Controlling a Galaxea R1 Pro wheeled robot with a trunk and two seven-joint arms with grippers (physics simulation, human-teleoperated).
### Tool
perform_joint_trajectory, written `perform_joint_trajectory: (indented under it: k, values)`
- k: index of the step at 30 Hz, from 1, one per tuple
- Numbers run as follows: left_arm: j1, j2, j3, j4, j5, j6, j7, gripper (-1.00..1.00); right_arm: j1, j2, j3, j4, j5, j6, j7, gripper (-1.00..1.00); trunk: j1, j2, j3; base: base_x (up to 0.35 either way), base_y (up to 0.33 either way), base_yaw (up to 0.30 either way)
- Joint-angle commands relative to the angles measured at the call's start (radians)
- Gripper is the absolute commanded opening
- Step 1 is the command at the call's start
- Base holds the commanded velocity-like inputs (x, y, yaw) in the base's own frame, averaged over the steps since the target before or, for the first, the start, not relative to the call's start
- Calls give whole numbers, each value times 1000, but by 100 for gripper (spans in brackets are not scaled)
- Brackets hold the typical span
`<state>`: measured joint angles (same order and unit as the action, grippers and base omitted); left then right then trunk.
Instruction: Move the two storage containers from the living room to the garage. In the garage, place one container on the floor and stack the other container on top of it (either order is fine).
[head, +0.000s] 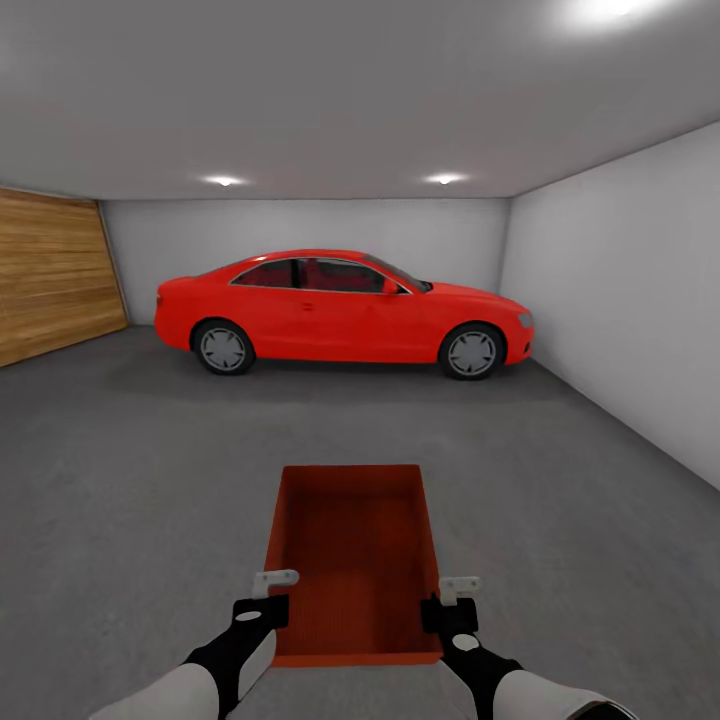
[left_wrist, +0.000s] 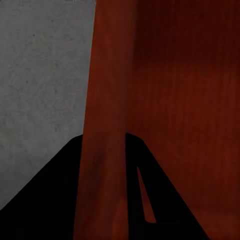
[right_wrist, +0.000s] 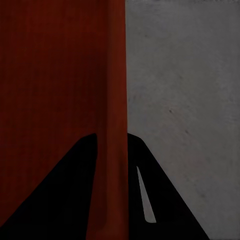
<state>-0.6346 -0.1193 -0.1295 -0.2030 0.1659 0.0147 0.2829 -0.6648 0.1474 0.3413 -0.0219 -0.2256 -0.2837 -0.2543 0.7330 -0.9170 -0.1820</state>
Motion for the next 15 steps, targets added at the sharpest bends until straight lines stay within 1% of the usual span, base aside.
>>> perform_joint_trajectory:
  k: [1,15]
  values:
    - [-1,69,35,0,58,2,5,-100,-1,-5,-65,-4,6,-5,2,-100,1,-1,-1,322,0,0]
    - [0,69,34,-1,58,2,5,-100,-1,-6,-65,-4,6,-5,2,-100,1,-1,-1,322,0,0]
